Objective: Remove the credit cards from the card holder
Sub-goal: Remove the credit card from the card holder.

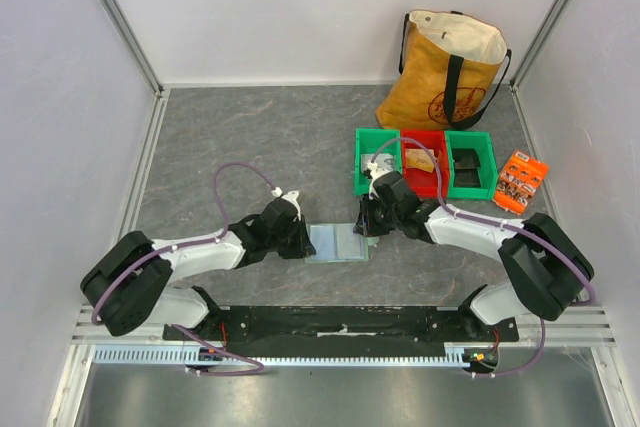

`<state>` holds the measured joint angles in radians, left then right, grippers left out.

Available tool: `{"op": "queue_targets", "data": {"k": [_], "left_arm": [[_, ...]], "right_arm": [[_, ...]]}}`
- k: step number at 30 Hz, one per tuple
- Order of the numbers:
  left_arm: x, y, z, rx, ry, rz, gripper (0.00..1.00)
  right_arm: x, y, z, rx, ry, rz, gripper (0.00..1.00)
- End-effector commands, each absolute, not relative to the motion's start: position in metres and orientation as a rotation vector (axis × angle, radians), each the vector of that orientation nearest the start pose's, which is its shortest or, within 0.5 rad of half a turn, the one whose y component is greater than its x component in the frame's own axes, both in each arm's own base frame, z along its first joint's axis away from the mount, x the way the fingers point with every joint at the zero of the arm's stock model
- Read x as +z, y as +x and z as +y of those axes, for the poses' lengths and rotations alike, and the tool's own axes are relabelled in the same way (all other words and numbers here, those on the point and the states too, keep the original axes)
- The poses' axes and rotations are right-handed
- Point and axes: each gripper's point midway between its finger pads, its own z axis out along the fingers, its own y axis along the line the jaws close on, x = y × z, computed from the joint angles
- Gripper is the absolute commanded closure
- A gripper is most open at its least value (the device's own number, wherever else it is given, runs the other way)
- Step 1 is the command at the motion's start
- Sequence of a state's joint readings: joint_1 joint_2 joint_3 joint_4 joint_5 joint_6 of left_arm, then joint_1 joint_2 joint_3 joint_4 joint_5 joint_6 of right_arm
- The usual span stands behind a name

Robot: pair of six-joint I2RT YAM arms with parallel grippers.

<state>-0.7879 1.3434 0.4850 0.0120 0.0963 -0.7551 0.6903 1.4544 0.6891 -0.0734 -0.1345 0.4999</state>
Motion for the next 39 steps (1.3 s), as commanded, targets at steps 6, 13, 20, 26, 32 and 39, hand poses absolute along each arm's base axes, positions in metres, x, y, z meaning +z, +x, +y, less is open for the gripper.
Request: {"op": "queue_targets", "data": {"k": [6, 13, 20, 26, 32, 39], "left_arm": [[-0.003, 0.175, -0.215, -0.519, 0.102, 2.665, 0.86], [-0.007, 0.17, -0.217, -0.52, 0.111, 2.682, 0.87], [-0.009, 0.168, -0.221, -0.529, 0.126, 2.686, 0.88], [-0.009, 0.167, -0.224, -0.534, 0.138, 2.685, 0.88], [-0.009, 0.166, -0.226, -0.545, 0.144, 2.684, 0.88], [-0.009, 0.165, -0.224, -0.539, 0.136, 2.68, 0.88]], "right_arm": [[0.049, 0.244, 0.268, 0.732, -0.337, 2.471, 0.7], [0.043, 0.241, 0.269, 0.735, -0.342, 2.49, 0.72], [0.05, 0.24, 0.274, 0.768, -0.352, 2.476, 0.79], [0.054, 0.24, 0.279, 0.794, -0.367, 2.468, 0.86], [0.045, 0.238, 0.282, 0.802, -0.369, 2.495, 0.84], [0.059, 0.246, 0.269, 0.708, -0.331, 2.455, 0.78]]}}
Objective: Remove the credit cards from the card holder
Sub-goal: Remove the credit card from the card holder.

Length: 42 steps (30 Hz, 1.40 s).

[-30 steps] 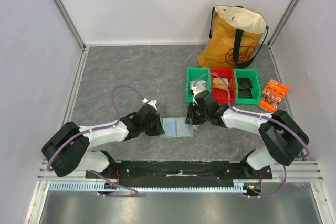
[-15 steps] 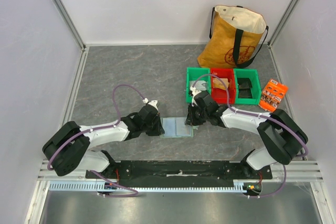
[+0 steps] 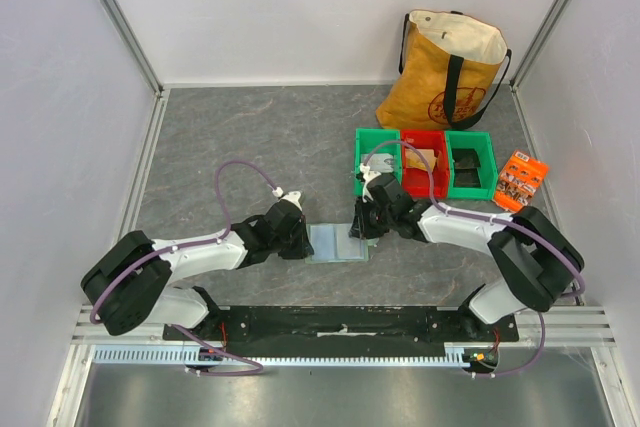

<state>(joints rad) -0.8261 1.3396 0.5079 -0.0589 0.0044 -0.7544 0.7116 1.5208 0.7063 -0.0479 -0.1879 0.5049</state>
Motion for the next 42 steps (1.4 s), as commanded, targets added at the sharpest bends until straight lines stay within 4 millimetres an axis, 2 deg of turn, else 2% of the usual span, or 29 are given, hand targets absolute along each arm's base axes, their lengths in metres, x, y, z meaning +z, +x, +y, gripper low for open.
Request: {"op": "queue_targets", "data": {"k": [1, 5, 9, 20, 36, 42], "left_arm": [[-0.009, 0.165, -0.224, -0.538, 0.137, 2.679, 0.88], [-0.009, 0.165, -0.224, -0.534, 0.139, 2.679, 0.88], [-0.009, 0.165, -0.224, -0.532, 0.141, 2.68, 0.88], [-0.012, 0.164, -0.223, -0.527, 0.144, 2.689, 0.88], [-0.012, 0.163, -0.226, -0.535, 0.156, 2.693, 0.88], [-0.013, 0.163, -0.226, -0.531, 0.159, 2.696, 0.88]], "right_arm": [[0.063, 0.246, 0.267, 0.698, -0.327, 2.447, 0.77], [0.069, 0.249, 0.261, 0.652, -0.319, 2.434, 0.75], [0.06, 0.249, 0.258, 0.629, -0.323, 2.457, 0.74], [0.042, 0.245, 0.269, 0.675, -0.353, 2.497, 0.75], [0.031, 0.238, 0.277, 0.684, -0.405, 2.533, 0.87], [0.027, 0.234, 0.285, 0.642, -0.469, 2.543, 0.85]]}}
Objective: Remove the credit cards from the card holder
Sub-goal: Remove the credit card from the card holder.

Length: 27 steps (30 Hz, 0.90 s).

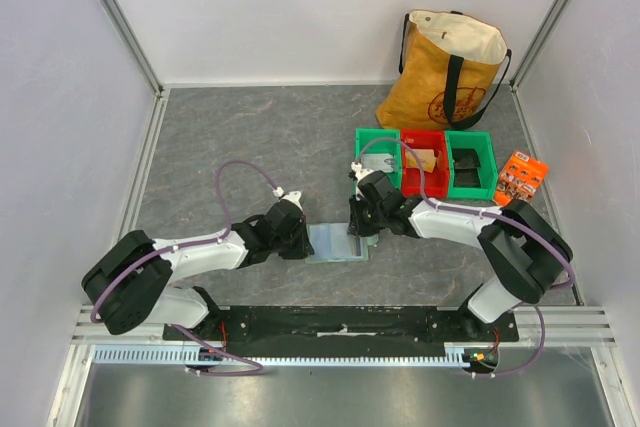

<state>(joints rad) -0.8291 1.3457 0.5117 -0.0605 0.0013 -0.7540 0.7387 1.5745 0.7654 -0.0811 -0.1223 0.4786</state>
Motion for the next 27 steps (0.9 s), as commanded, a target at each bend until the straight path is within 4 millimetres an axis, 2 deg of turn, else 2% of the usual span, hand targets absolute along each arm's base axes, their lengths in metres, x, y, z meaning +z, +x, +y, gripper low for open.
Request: {"op": "queue_targets", "data": {"k": [1, 4, 12, 18, 24, 27], "left_arm": [[-0.013, 0.162, -0.227, -0.531, 0.162, 2.696, 0.88], [-0.014, 0.162, -0.227, -0.532, 0.16, 2.697, 0.88], [-0.015, 0.162, -0.228, -0.543, 0.16, 2.696, 0.88], [-0.015, 0.162, -0.23, -0.551, 0.159, 2.692, 0.88], [-0.015, 0.158, -0.233, -0.582, 0.163, 2.701, 0.88], [-0.015, 0.158, -0.234, -0.592, 0.158, 2.698, 0.88]], "right_arm": [[0.028, 0.234, 0.287, 0.634, -0.479, 2.541, 0.83], [0.029, 0.233, 0.292, 0.592, -0.51, 2.534, 0.76], [0.039, 0.225, 0.307, 0.585, -0.569, 2.511, 0.75], [0.046, 0.219, 0.317, 0.602, -0.6, 2.498, 0.61], [0.043, 0.215, 0.324, 0.608, -0.618, 2.507, 0.54], [0.05, 0.212, 0.33, 0.648, -0.627, 2.493, 0.52]]}}
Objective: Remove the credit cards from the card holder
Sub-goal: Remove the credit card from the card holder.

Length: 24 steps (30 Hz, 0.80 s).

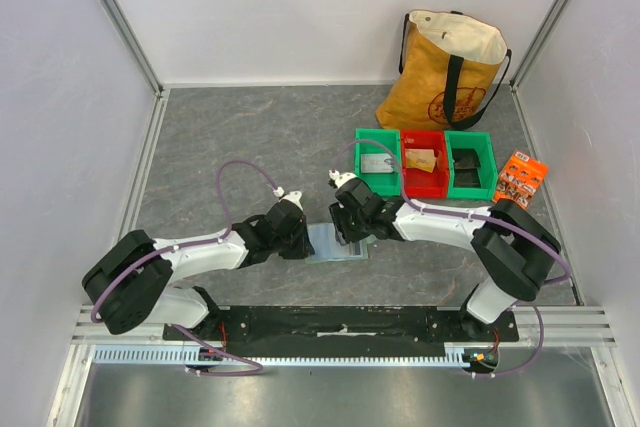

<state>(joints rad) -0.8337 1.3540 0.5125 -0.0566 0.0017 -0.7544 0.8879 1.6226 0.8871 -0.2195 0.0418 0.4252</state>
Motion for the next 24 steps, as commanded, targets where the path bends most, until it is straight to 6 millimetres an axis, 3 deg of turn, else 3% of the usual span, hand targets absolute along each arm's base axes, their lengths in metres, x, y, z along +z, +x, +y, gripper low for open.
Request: {"op": "queue_targets", "data": {"k": [1, 7, 16, 19, 24], "left_arm": [[-0.015, 0.157, -0.235, -0.599, 0.162, 2.699, 0.88], [-0.014, 0.157, -0.236, -0.611, 0.158, 2.695, 0.88], [-0.013, 0.158, -0.238, -0.629, 0.147, 2.688, 0.88], [-0.008, 0.158, -0.238, -0.658, 0.112, 2.665, 0.88], [0.006, 0.165, -0.226, -0.649, -0.003, 2.582, 0.85]], "right_arm": [[0.053, 0.211, 0.332, 0.661, -0.628, 2.484, 0.52], [0.081, 0.21, 0.348, 0.783, -0.629, 2.417, 0.49], [0.106, 0.205, 0.365, 0.931, -0.656, 2.341, 0.48], [0.104, 0.205, 0.368, 0.955, -0.662, 2.332, 0.47], [0.083, 0.207, 0.369, 0.924, -0.665, 2.369, 0.47]]}}
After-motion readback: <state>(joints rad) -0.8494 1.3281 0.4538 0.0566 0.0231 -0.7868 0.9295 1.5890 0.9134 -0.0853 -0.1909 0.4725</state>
